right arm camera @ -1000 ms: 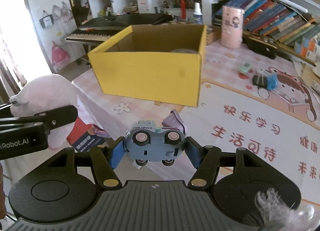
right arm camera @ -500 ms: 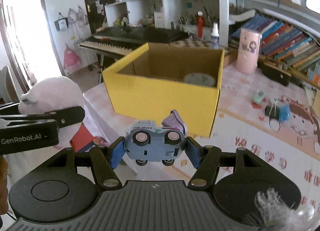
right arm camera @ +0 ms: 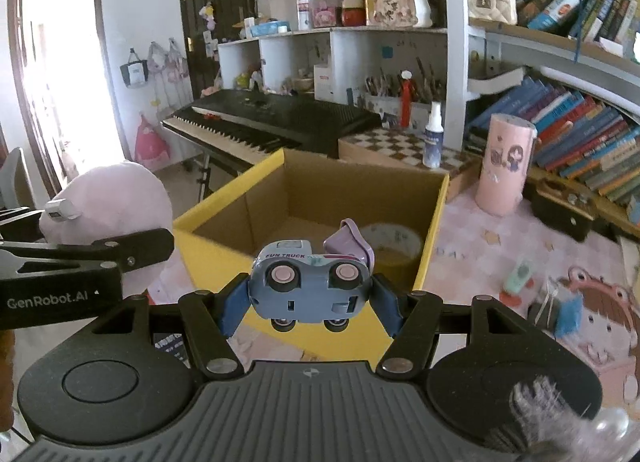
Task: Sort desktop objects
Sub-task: 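Carry the pink plush and grey toy truck with both grippers toward the yellow box, then open the left gripper over the box while the right gripper releases the toy truck inside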
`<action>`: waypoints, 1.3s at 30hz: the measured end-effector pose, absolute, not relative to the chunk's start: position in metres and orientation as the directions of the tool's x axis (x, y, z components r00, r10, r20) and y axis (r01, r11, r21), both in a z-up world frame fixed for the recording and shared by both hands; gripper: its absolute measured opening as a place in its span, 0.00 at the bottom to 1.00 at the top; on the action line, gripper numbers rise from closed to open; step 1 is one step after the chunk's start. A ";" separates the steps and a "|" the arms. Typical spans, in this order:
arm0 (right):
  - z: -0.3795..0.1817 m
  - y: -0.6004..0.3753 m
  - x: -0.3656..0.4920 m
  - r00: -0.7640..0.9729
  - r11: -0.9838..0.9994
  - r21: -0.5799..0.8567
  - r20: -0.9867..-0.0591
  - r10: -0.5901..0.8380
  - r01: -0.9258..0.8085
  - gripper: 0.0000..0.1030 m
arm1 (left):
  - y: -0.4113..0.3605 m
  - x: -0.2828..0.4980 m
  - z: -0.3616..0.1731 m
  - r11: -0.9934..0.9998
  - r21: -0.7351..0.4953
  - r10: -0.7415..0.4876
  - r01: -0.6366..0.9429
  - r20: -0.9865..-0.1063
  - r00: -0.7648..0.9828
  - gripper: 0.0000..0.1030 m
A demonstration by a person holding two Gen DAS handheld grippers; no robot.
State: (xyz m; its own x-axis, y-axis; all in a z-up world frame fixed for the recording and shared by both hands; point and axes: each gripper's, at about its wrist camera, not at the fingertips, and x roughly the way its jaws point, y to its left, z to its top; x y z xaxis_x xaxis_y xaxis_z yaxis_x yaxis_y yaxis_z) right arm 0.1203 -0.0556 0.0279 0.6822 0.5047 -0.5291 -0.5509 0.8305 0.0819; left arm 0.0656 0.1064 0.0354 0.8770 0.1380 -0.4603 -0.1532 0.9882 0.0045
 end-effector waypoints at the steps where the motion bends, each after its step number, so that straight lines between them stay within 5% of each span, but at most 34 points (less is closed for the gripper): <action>1: 0.028 -0.055 0.126 0.681 0.828 0.081 -0.528 0.508 -0.555 0.60 | 0.105 0.071 0.035 0.988 0.005 0.141 -0.156 -0.459 0.877 0.78; 12: 0.019 -0.053 0.186 0.639 0.788 0.046 -0.558 0.530 -0.614 0.60 | 0.100 0.129 0.035 0.983 0.035 0.177 -0.182 -0.474 0.863 0.78; 29: -0.009 -0.034 0.233 0.501 0.605 -0.092 -0.663 0.556 -0.791 0.60 | 0.086 0.191 0.002 0.986 0.071 0.164 -0.153 -0.624 0.764 0.79; 39: -0.016 -0.029 0.261 0.368 0.528 0.001 -0.715 0.595 -0.849 0.60 | 0.093 0.202 -0.010 0.979 0.029 0.164 -0.200 -0.692 0.703 0.79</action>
State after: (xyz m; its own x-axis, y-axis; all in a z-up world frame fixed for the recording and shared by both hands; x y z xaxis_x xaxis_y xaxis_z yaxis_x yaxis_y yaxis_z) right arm 0.2607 -0.0290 -0.0156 0.3684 0.5947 -0.7146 -0.8493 0.5279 0.0015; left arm 0.2022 0.0930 -0.0105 0.7034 0.1642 -0.6915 -0.2002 0.9793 0.0289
